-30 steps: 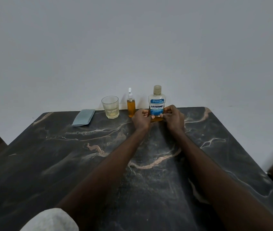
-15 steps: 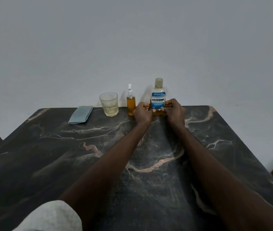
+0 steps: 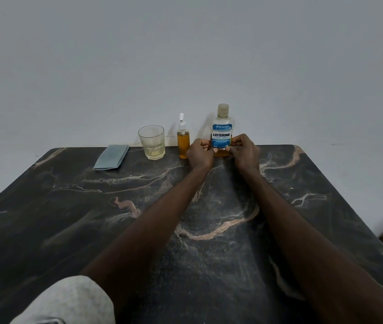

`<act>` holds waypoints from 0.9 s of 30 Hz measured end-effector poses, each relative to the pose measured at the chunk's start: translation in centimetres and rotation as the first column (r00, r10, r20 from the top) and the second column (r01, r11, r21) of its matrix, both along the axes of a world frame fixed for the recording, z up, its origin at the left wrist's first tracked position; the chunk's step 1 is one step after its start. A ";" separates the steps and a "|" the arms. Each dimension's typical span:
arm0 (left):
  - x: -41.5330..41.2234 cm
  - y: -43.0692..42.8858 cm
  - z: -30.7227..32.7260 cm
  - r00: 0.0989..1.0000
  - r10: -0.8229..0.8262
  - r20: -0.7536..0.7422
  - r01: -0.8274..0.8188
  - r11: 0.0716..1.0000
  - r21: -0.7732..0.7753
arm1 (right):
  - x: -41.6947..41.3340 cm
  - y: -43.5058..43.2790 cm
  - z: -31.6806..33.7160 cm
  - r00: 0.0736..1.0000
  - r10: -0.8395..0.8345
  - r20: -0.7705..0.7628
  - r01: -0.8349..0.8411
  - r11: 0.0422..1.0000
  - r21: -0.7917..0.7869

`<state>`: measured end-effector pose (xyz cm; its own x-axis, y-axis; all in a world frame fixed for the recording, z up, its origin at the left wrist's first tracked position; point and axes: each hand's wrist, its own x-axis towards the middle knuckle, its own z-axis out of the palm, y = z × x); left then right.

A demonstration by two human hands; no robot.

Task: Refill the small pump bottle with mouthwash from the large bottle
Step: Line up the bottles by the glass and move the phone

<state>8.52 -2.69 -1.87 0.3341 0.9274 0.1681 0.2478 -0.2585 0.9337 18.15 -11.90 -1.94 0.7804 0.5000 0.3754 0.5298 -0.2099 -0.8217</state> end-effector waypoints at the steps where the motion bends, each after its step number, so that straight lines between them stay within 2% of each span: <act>1: 0.0 0.0 0.0 1.000 -0.002 -0.001 0.002 1.000 0.000 | 0.0 0.0 0.0 1.000 0.003 -0.002 -0.003 1.000 -0.002; 5: -0.2 -0.3 0.3 1.000 -0.009 -0.016 0.009 1.000 0.006 | 0.0 0.0 0.1 1.000 -0.005 0.011 0.006 1.000 -0.023; 10: -1.6 -1.7 0.7 0.997 -0.031 -0.076 0.033 0.999 0.027 | -1.1 -0.9 0.4 1.000 -0.023 -0.005 0.022 0.992 -0.126; 13: -3.4 -2.9 0.7 0.988 -0.064 -0.137 0.085 0.984 0.158 | -2.6 -2.2 0.7 0.999 -0.026 0.039 0.033 0.982 -0.187; 16: -6.8 -3.6 1.0 0.960 -0.107 -0.257 0.199 0.910 0.363 | -4.8 -3.7 1.0 0.989 0.002 0.145 0.040 0.957 -0.288; 19: -11.3 -3.2 1.1 0.881 -0.130 -0.456 0.382 0.763 0.521 | -7.3 -5.1 1.3 0.965 0.086 0.246 0.019 0.919 -0.395; 22: -16.2 -2.8 1.2 0.799 -0.068 -0.597 0.483 0.664 0.570 | -9.9 -6.2 1.6 0.935 0.165 0.314 0.003 0.882 -0.472; 25: -20.8 -2.4 1.2 0.733 0.031 -0.679 0.488 0.671 0.558 | -12.5 -6.7 1.4 0.902 0.253 0.350 -0.024 0.839 -0.544; 27: -23.6 -1.9 1.0 0.649 0.089 -0.755 0.471 0.733 0.491 | -14.3 -6.8 0.8 0.881 0.318 0.350 -0.050 0.799 -0.599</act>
<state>-15.10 -4.57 -0.83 0.7542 0.5958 0.2761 0.5965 -0.7974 0.0913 3.88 -18.69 -1.18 0.4856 0.8395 0.2439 0.8640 -0.4184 -0.2802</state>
